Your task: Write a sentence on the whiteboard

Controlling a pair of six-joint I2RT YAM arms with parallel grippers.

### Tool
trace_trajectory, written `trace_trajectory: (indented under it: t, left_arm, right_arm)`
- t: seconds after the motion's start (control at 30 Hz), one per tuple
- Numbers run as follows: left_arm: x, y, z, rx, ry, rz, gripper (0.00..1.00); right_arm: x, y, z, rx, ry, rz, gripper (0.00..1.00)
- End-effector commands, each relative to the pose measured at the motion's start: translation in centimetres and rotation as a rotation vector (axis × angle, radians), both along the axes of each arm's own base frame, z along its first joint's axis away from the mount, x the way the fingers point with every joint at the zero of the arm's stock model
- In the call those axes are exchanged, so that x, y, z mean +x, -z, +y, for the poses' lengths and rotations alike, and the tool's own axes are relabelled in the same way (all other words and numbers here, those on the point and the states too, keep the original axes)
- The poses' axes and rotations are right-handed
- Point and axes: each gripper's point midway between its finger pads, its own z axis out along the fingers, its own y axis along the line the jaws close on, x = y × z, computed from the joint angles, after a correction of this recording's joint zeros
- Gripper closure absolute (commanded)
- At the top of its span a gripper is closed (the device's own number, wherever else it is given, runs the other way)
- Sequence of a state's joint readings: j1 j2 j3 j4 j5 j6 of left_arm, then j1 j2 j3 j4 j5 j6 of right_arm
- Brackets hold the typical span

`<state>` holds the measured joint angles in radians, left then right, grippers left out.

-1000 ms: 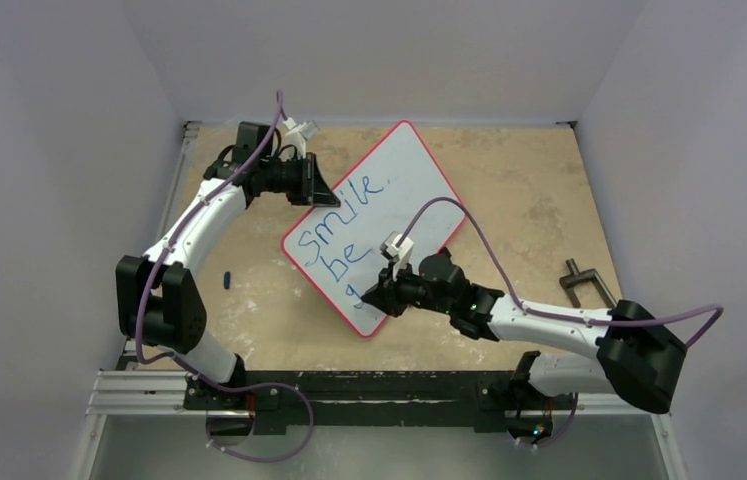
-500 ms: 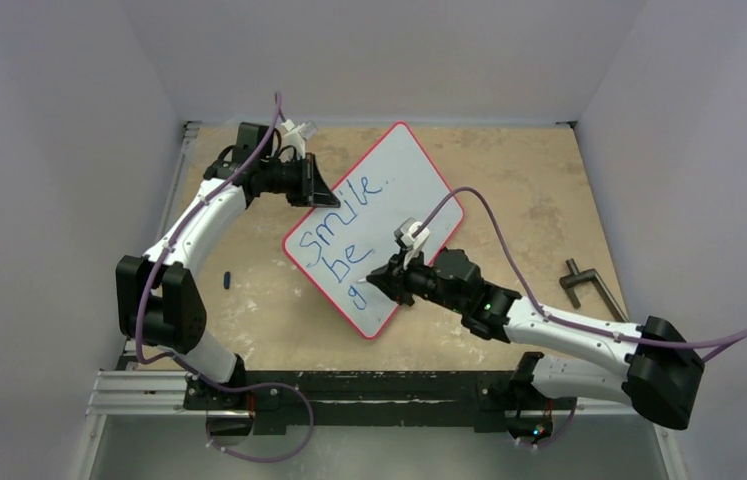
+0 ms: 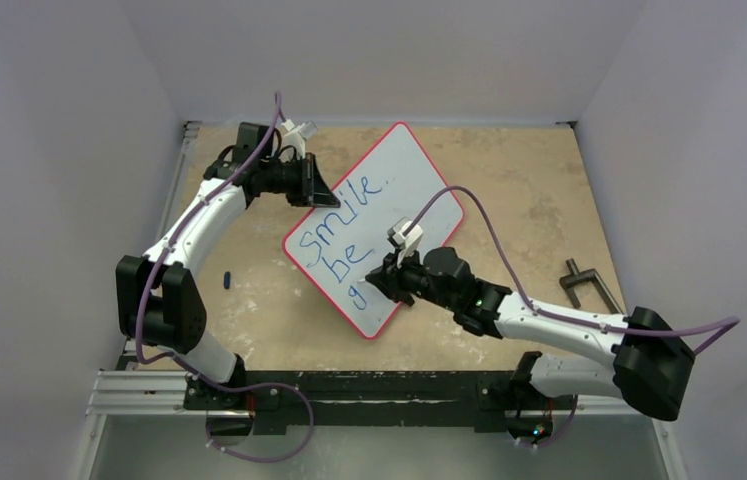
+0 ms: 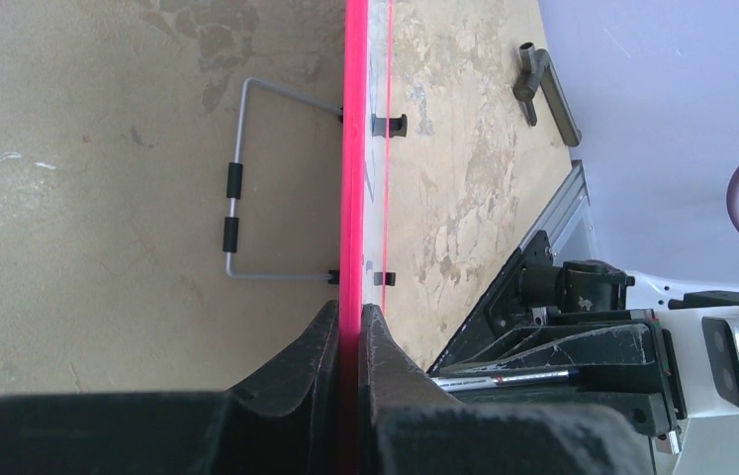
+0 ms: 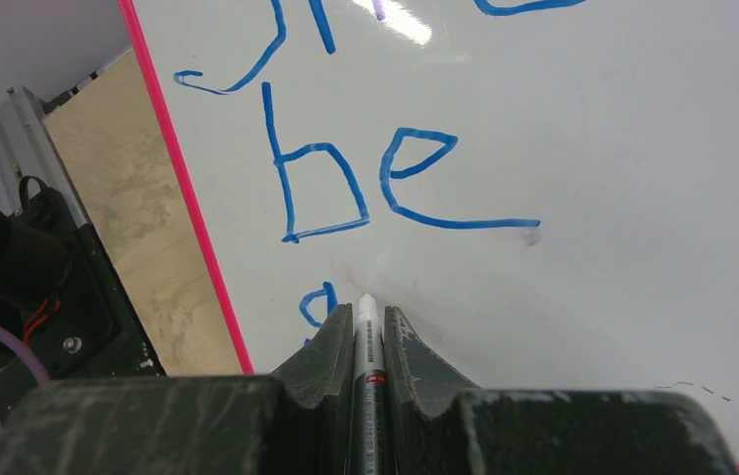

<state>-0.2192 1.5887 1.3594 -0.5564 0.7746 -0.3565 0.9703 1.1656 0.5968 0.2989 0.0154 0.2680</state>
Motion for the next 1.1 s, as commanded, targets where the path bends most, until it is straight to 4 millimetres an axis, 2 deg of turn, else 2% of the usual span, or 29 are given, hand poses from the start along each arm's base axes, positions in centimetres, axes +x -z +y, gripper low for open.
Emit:
trace_trajectory:
  t: [0.0,0.4,0.57,1.07]
  left_arm:
    - [1.6,-1.8,0.9,0.024,-0.047,-0.108,1.00]
    - [1.6,-1.8,0.9,0.026,-0.048,-0.109,1.00]
    - [1.6,-1.8,0.9,0.026,-0.046,-0.107,1.00]
    - [1.6,-1.8,0.9,0.027,-0.048,-0.108,1.00]
  right_arm:
    - [1.0,-2.7,0.8,0.047,0.015,-0.057,1.00]
    - [1.5,-2.3,1.1,0.034,0.026,-0.053,1.00]
    - [1.4,-1.3,1.0,0.009,0.022,-0.041,1.00]
    - [0.4,3.0,-0.9,-0.056,0.049,0.020,1.00]
